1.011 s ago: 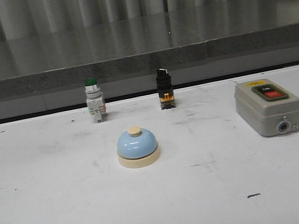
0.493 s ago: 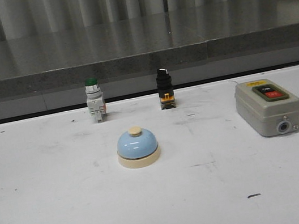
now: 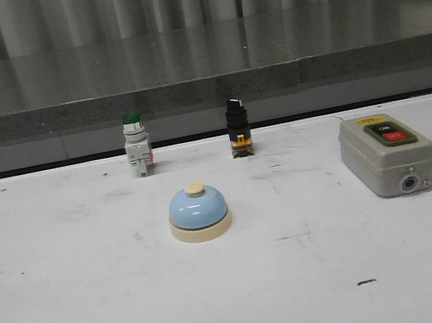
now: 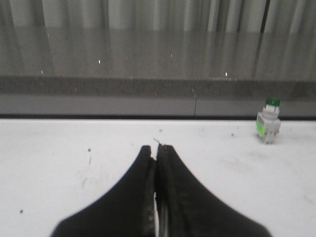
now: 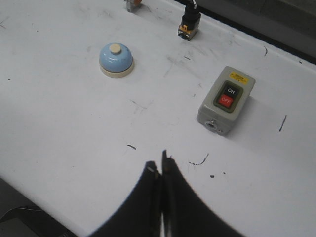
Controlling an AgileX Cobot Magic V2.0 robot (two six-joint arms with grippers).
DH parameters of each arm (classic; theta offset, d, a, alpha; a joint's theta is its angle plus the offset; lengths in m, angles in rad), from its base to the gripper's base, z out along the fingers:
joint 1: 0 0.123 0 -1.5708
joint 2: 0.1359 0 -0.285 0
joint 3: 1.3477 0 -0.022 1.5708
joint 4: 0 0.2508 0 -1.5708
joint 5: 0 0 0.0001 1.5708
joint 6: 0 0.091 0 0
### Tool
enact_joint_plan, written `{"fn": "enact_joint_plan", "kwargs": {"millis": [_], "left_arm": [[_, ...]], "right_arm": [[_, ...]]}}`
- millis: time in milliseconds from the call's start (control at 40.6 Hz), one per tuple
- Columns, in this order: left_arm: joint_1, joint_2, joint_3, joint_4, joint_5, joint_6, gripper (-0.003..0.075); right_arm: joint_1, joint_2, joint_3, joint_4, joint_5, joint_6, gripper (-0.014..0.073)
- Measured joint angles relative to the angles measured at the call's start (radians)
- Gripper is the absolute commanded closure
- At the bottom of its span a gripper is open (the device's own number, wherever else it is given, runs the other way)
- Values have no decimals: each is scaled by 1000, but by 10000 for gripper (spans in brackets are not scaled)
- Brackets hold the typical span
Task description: Place and press bell with both arms
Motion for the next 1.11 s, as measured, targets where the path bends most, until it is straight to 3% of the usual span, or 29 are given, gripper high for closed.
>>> {"fn": "enact_joint_plan", "kwargs": {"millis": [222,1109], "left_arm": [[0,0,0,0,-59,0,740],[0,0,0,0,-65,0,740]], "right_arm": [[0,0,0,0,0,0,663],[0,0,0,0,0,0,663]]}}
